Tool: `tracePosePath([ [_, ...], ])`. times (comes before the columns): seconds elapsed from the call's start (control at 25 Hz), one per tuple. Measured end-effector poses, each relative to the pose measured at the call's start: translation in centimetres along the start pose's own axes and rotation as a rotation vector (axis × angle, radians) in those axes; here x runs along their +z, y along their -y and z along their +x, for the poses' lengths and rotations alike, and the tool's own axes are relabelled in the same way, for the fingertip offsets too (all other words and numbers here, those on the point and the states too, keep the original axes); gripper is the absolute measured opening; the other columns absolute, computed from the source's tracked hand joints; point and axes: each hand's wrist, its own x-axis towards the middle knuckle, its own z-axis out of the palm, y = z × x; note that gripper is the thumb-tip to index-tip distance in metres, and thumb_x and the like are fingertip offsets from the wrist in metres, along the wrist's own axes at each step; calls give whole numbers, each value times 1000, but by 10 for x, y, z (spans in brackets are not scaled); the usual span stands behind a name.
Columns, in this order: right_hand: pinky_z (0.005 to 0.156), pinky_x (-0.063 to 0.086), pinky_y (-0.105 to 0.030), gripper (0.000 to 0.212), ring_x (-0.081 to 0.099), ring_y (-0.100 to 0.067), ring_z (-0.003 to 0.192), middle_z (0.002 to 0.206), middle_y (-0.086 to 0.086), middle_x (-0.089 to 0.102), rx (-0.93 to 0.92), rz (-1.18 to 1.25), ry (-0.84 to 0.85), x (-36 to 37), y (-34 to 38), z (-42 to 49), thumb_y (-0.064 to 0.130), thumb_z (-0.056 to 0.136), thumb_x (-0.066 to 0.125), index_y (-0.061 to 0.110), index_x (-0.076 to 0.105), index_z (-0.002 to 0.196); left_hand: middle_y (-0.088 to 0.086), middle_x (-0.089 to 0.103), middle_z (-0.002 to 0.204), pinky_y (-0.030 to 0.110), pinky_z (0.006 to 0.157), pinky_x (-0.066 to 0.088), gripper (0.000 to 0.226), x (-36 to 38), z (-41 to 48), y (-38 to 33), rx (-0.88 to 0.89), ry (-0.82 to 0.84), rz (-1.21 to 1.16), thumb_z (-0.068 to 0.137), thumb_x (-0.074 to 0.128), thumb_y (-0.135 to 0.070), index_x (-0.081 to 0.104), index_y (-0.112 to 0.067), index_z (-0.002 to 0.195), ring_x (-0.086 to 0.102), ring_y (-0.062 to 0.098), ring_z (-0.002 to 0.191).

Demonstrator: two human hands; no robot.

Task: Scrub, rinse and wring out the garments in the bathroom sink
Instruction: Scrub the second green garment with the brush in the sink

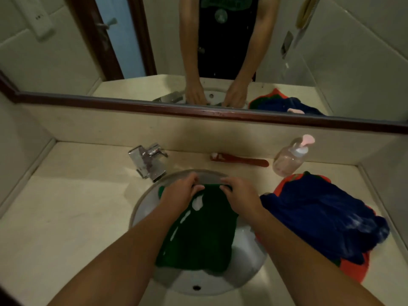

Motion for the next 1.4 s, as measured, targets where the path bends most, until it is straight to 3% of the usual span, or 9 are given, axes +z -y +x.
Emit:
tracePosePath([
  [0.16,81,55,-44,21,59,-28,90,98,-10,65,-65,-74,-156,10,-60,52,18,101,55,16,72,112,9,62,135,42,103,45,54,57,37,-11,-50,-63,69,97,60,-47,56,-17,141,59,30,121],
  [0.36,98,51,-44,29,63,-30,112,122,-9,69,-137,-96,-267,-12,-107,94,12,101,56,15,68,127,4,67,127,42,95,51,48,91,39,-30,-13,-43,140,98,56,-48,58,-21,138,64,26,113],
  [0.56,104,38,-48,38,49,-28,130,141,-1,56,-126,-289,-42,-17,-110,124,36,106,48,30,57,142,1,69,121,38,94,51,41,85,30,-25,-91,-85,133,100,55,-45,60,-23,135,65,22,106],
  [0.68,102,34,-44,34,48,-28,129,137,-1,59,-127,-345,-60,-15,-111,126,40,105,50,34,61,136,3,68,122,41,94,53,44,78,7,-2,-203,-79,97,101,48,-48,61,-20,133,66,22,107],
  [0.92,94,48,-38,43,58,-27,105,125,-11,54,-189,-328,8,-7,-100,108,25,107,49,29,44,150,2,66,126,39,95,52,47,82,-44,42,-338,17,151,102,45,-49,60,-19,135,65,22,110],
  [1.08,88,50,-30,45,58,-18,98,125,-3,47,38,197,-12,22,-77,46,29,108,47,28,38,152,2,65,124,38,90,53,43,87,-49,68,-245,83,109,102,43,-42,62,-18,132,64,23,107],
  [1.16,88,46,-26,42,60,-15,100,118,1,53,167,223,-55,57,-66,19,46,106,41,27,47,142,1,60,133,37,95,51,37,94,-33,86,-123,194,117,103,48,-26,57,-21,138,60,24,116],
  [1.24,81,43,-27,40,54,-18,92,113,-2,49,210,170,-47,96,-60,-3,31,108,43,19,44,146,-1,50,148,32,112,39,43,103,-11,103,6,309,112,103,48,-17,50,-24,145,49,23,134],
  [1.4,85,46,-34,47,49,-21,93,121,-8,43,369,165,10,165,-60,-3,24,109,40,18,31,155,-3,30,164,28,118,20,53,130,13,143,51,331,55,105,27,-37,36,-24,155,33,23,147],
])
